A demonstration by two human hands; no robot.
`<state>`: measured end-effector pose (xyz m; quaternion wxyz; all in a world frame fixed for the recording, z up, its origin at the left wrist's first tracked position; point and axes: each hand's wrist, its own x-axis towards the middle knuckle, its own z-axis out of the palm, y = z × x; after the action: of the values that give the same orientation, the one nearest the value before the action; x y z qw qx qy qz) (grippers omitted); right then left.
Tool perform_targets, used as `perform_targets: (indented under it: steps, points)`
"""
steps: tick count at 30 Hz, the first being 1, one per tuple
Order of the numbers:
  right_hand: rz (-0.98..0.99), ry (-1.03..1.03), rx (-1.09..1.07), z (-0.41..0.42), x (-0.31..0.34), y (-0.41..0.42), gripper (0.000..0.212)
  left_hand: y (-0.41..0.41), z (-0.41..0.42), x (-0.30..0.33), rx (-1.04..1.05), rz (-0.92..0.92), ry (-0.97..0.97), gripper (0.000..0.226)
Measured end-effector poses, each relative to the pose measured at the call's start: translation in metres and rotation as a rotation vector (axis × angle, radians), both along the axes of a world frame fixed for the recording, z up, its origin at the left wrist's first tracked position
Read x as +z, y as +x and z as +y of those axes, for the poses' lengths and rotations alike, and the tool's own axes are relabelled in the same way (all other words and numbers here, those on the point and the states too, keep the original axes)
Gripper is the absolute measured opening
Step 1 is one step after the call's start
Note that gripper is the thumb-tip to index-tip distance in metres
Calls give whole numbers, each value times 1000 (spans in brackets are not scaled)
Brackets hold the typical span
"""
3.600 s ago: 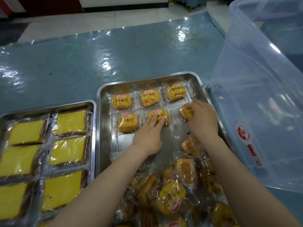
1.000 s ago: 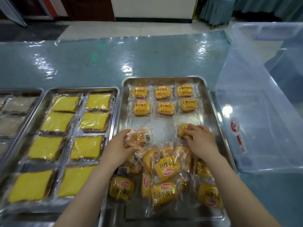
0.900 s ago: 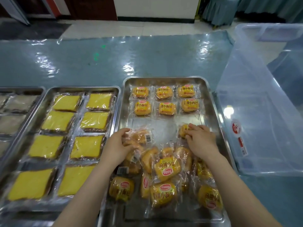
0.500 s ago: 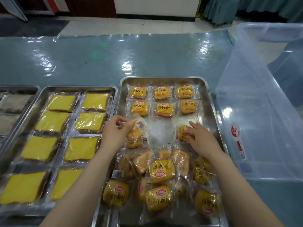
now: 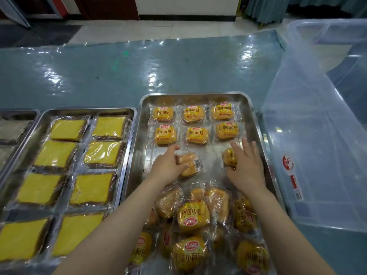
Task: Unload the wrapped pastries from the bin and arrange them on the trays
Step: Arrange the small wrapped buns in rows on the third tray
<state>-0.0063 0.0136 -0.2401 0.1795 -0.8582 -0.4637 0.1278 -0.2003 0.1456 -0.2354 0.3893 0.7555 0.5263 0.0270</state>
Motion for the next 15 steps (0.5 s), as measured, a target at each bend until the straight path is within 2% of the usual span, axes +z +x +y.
perform_targets:
  steps: [5,7,9,11,12,15]
  points:
    - [4,-203,225,-3,-8,-10,58,5,-4,-4,-27,60,23,75]
    - [86,-103,164,-3,-4,-11,53,7,-5,-2,-14,75,14,79]
    - [34,7,130,-2,2,-16,50,11,-7,1,-35,133,44,77]
    - [-6,53,194,3,6,-30,56,18,-9,6,-77,180,111,73]
    - [43,49,243,6,8,-37,65,22,-10,8,-84,167,127,68]
    - [253,-7,283,16,6,-54,94,28,-10,13,-41,-24,24,45]
